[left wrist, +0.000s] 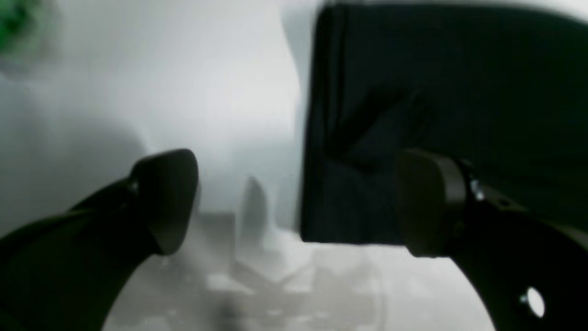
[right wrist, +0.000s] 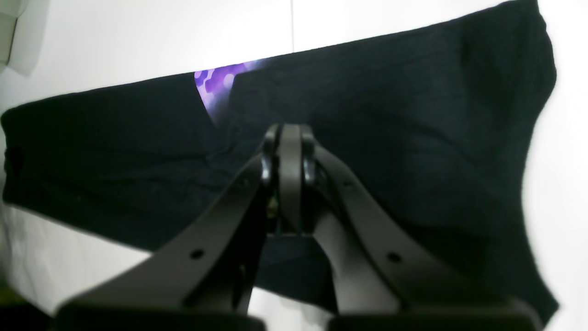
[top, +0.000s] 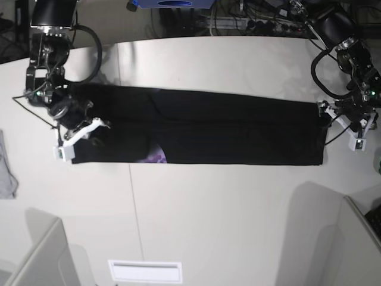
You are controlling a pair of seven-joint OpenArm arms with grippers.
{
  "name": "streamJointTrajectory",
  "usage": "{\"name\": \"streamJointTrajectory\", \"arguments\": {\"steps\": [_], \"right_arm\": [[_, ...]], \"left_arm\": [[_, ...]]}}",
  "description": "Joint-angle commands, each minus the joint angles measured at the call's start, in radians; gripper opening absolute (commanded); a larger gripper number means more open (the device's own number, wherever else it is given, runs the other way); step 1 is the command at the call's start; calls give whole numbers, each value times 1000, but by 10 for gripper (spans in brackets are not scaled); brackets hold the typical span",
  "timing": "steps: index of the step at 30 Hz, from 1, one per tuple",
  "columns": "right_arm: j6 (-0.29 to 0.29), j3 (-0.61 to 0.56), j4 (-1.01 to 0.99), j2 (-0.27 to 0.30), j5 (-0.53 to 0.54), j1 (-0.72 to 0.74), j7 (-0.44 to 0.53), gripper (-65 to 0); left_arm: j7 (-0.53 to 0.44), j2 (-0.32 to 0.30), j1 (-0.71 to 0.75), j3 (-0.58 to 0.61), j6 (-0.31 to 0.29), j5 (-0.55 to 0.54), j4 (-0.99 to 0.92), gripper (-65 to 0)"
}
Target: Fold the T-shirt properly
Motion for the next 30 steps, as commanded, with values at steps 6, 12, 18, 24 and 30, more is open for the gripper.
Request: {"name": "streamJointTrajectory", "arguments": {"steps": [6,12,18,24,30], "right_arm": [[7,-23,19,12,11,-8,20,-650],[7,-26,19,11,11,-12,18,-650],[10,-26,21,12,11,-32,18,-650],[12,-26,21,12,11,-60,24,-650],[13,-26,28,12,13,-106,23,-650]], "left_arm": [[-109,4,-16,15,44,-30,-62,0],[-140,12,-24,18,49,-24,-130,-2],[-155,6,-24,48,49,-22,-199,-33],[-156,6,-21,44,49,-25,-209,-515],[-207,4,-18,42,49,-30,-245,-650]]}}
